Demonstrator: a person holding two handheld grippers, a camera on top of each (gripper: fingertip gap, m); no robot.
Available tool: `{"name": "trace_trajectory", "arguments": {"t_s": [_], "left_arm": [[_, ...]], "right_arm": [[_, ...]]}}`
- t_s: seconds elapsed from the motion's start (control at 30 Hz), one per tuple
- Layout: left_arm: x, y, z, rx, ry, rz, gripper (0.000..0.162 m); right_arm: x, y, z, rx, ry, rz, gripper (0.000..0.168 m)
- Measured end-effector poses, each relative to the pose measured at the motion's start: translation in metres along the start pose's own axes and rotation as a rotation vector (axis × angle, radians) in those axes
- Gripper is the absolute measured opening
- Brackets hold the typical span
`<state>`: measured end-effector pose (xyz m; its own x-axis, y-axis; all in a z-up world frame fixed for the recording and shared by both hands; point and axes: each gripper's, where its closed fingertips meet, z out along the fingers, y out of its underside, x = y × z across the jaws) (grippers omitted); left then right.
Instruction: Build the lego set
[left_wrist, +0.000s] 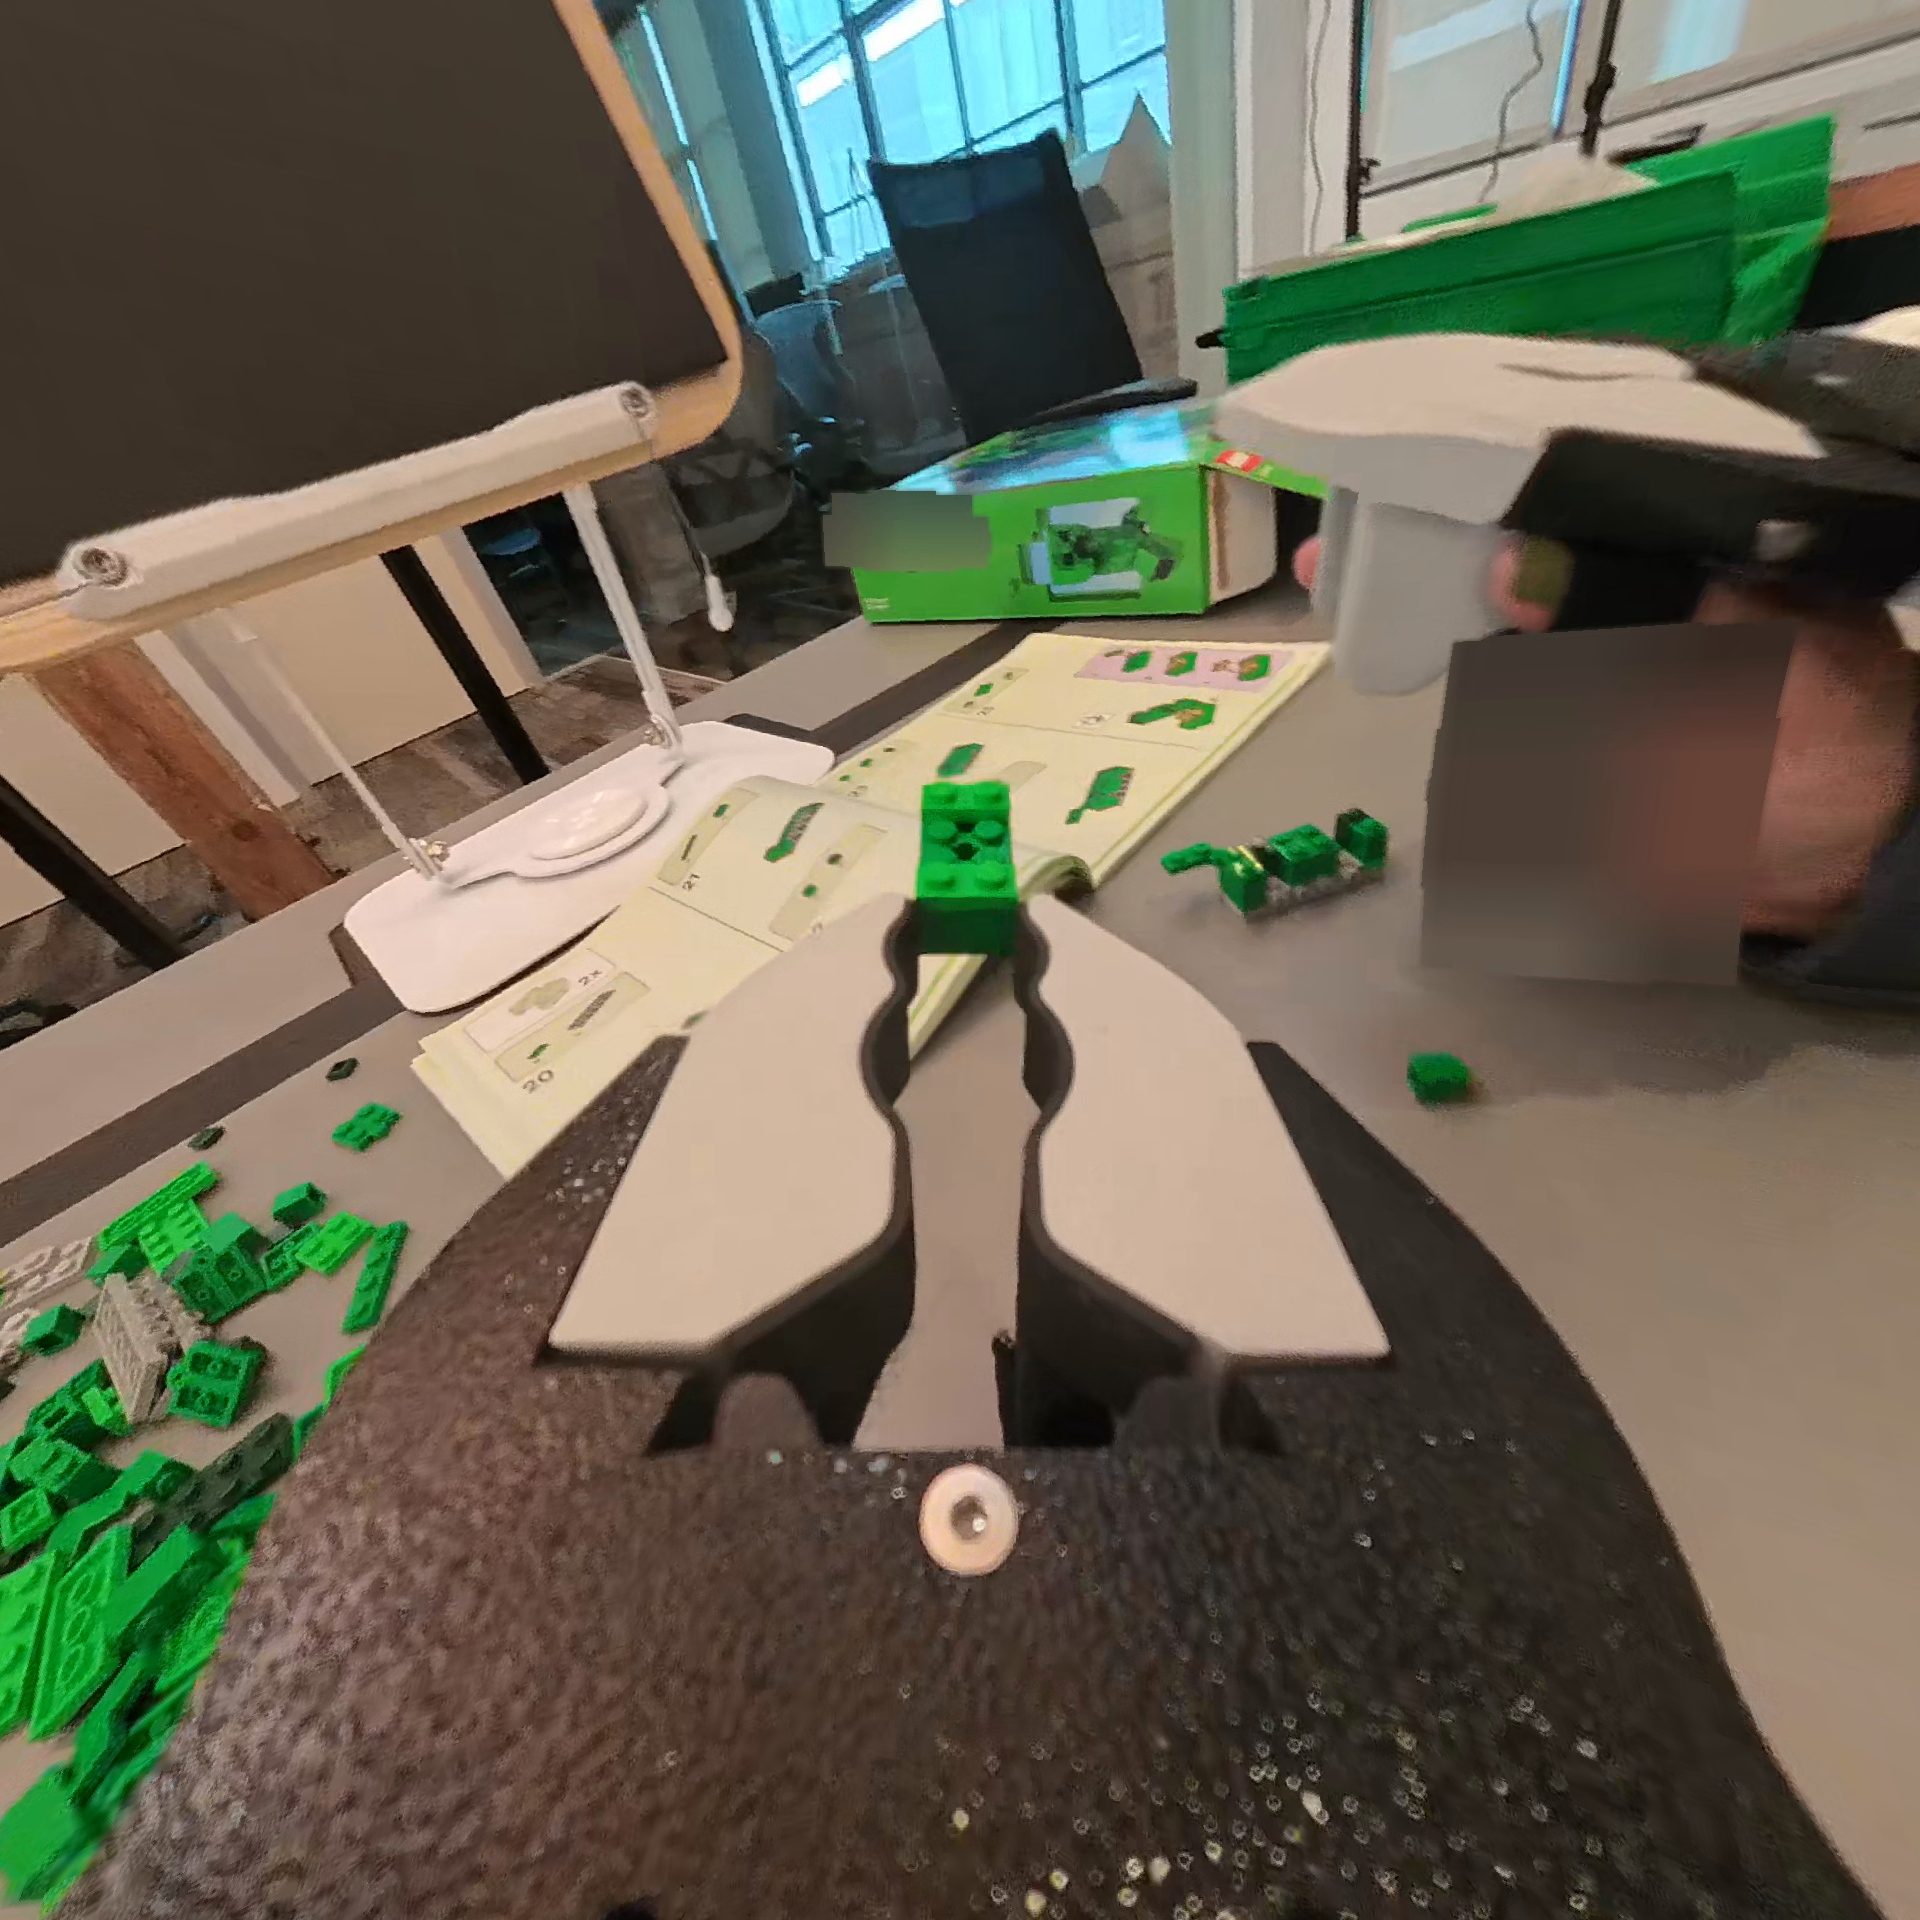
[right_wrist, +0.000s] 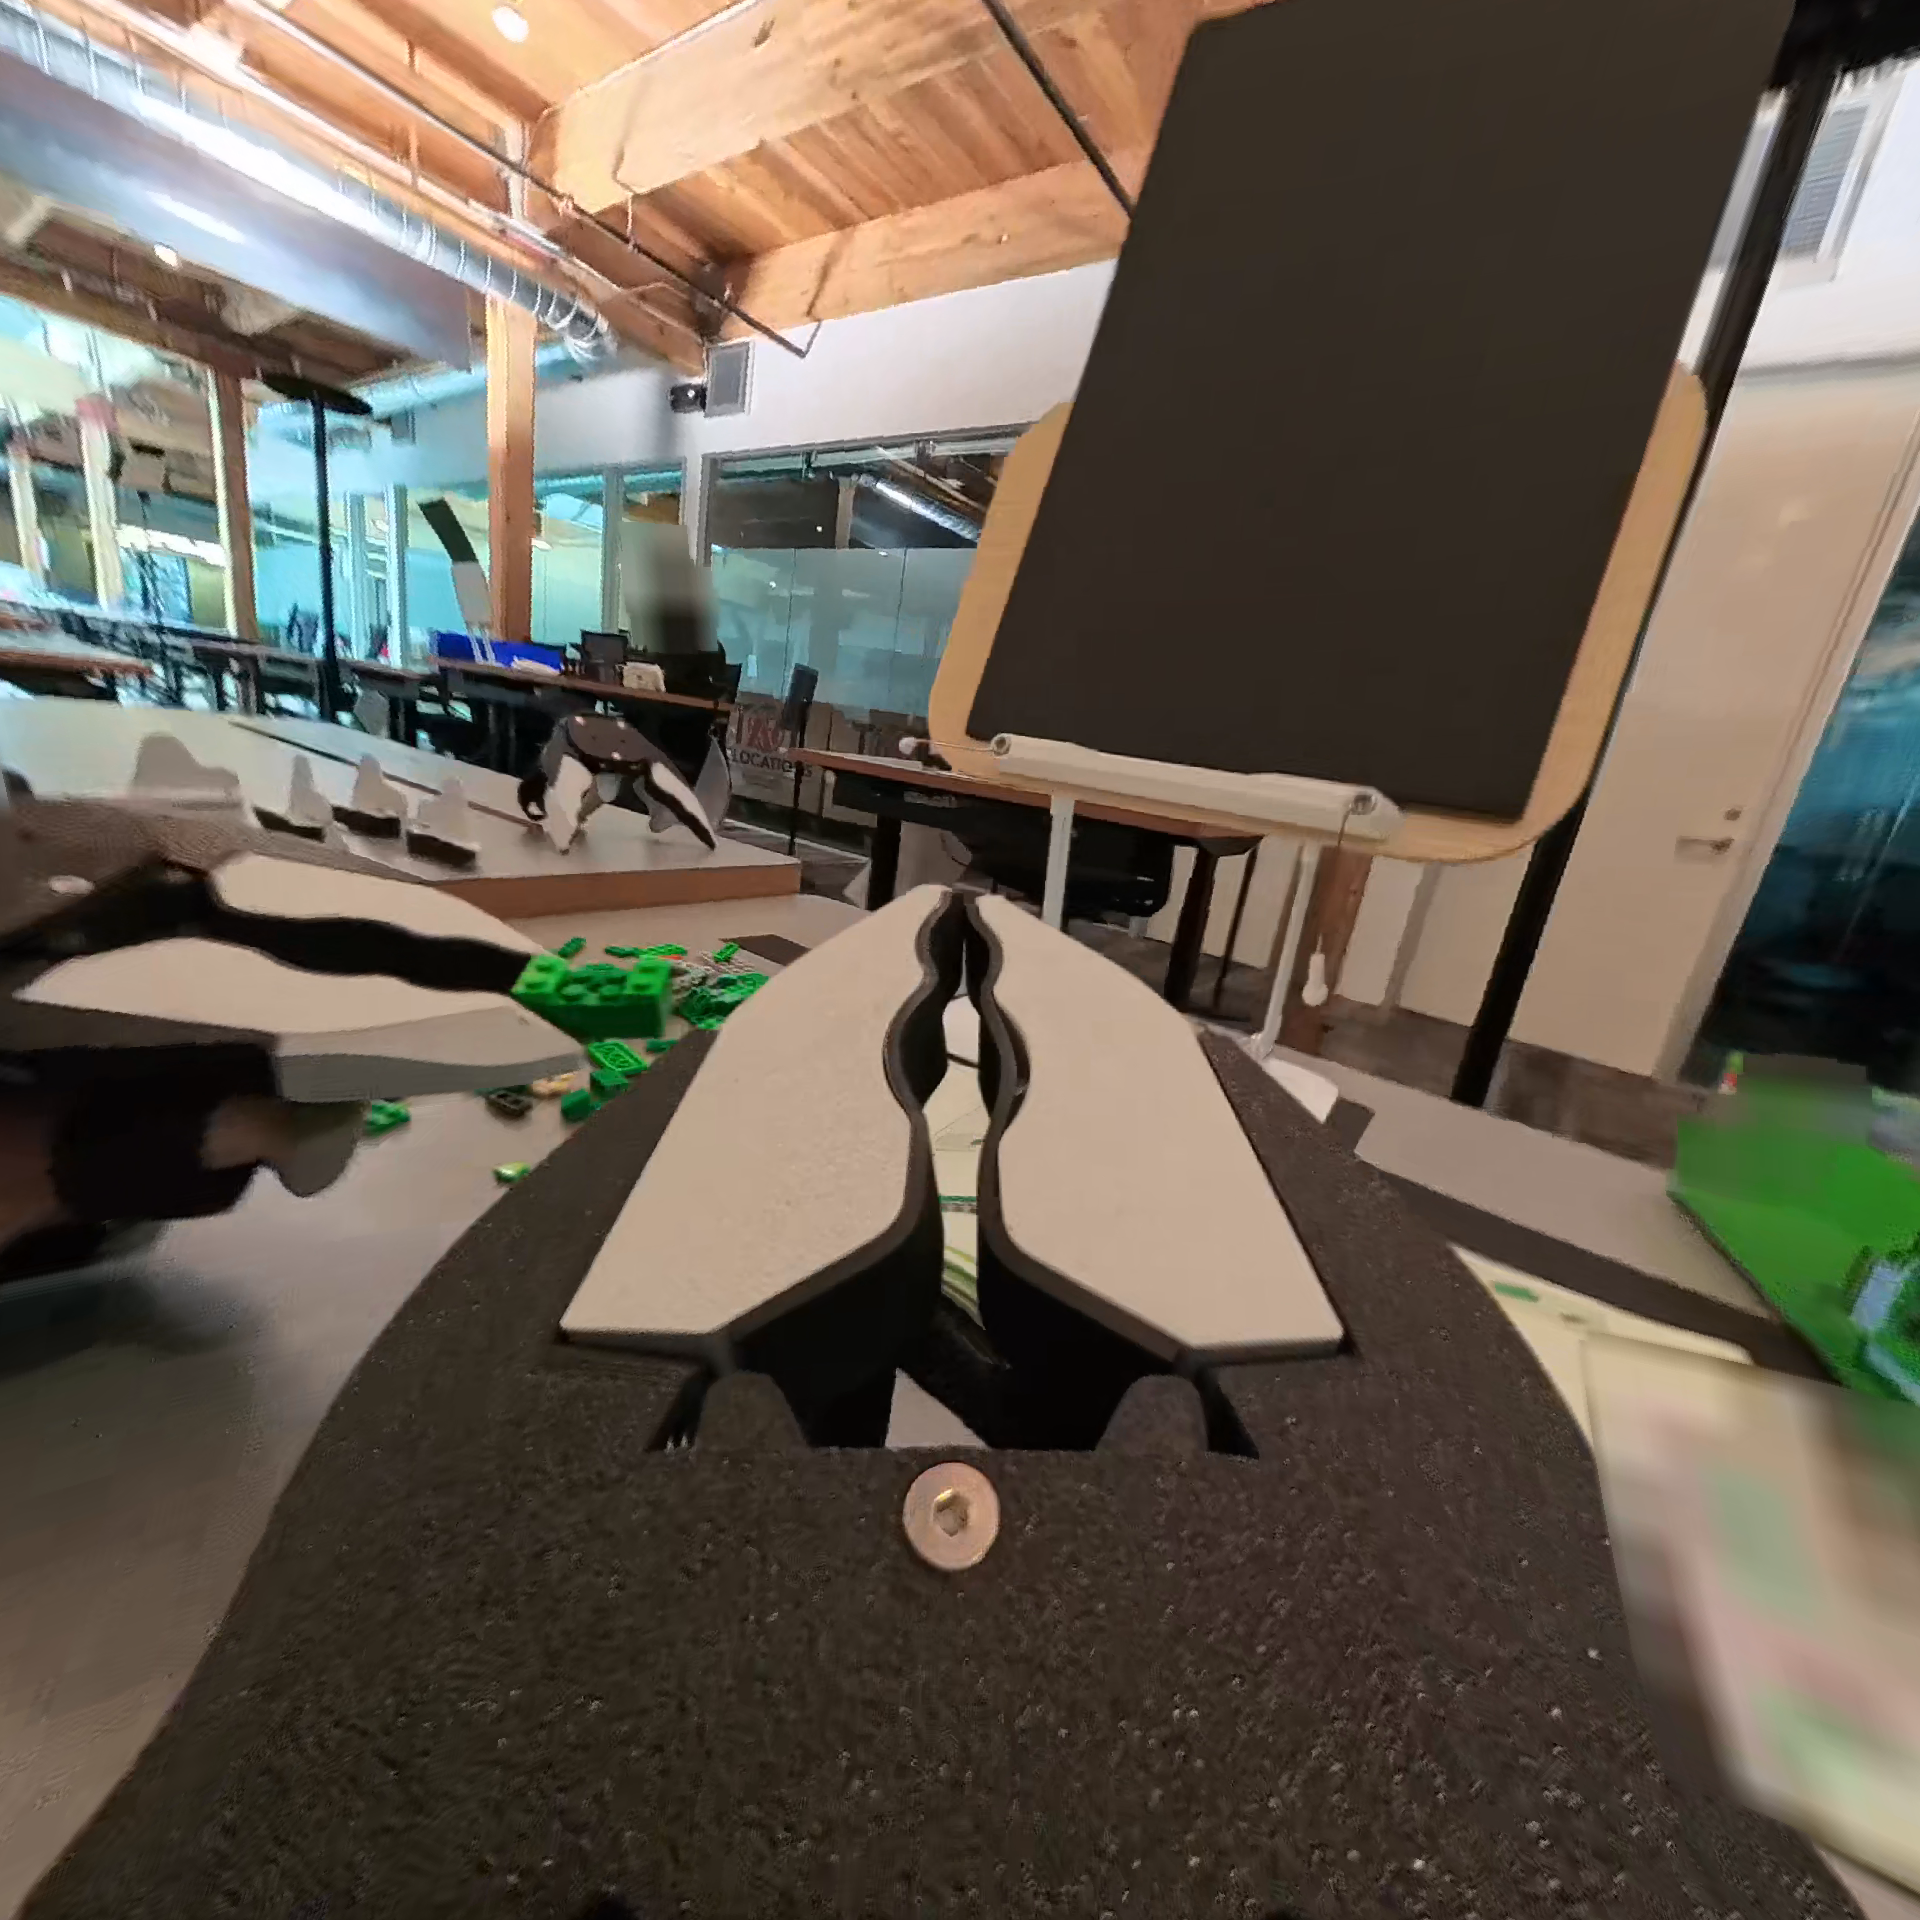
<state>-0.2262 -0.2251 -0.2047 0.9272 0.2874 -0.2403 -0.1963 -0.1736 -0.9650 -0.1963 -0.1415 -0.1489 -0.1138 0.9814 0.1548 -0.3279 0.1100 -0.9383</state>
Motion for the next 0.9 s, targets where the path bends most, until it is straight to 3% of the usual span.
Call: {"name": "trace_trajectory", "arguments": {"t_s": [0.2,0.4,0.63,0.9], "left_arm": [[0.004,0.004,-0.066,-0.032,-0.035,0.111,0.016],[-0.013,0.016,-0.116,-0.047,-0.129,0.127,0.016],[-0.025,0.022,-0.120,-0.055,-0.155,0.059,0.016],[-0.026,0.025,-0.118,-0.062,-0.132,0.011,0.016]], "right_arm": [[-0.020,0.009,0.003,-0.062,-0.063,-0.118,0.000],[-0.090,0.031,0.034,-0.248,-0.421,-0.139,0.006],[-0.161,0.075,0.100,-0.672,-1.009,-0.223,0.001],[-0.167,0.129,0.118,-0.902,-1.337,-0.624,0.024]]}}
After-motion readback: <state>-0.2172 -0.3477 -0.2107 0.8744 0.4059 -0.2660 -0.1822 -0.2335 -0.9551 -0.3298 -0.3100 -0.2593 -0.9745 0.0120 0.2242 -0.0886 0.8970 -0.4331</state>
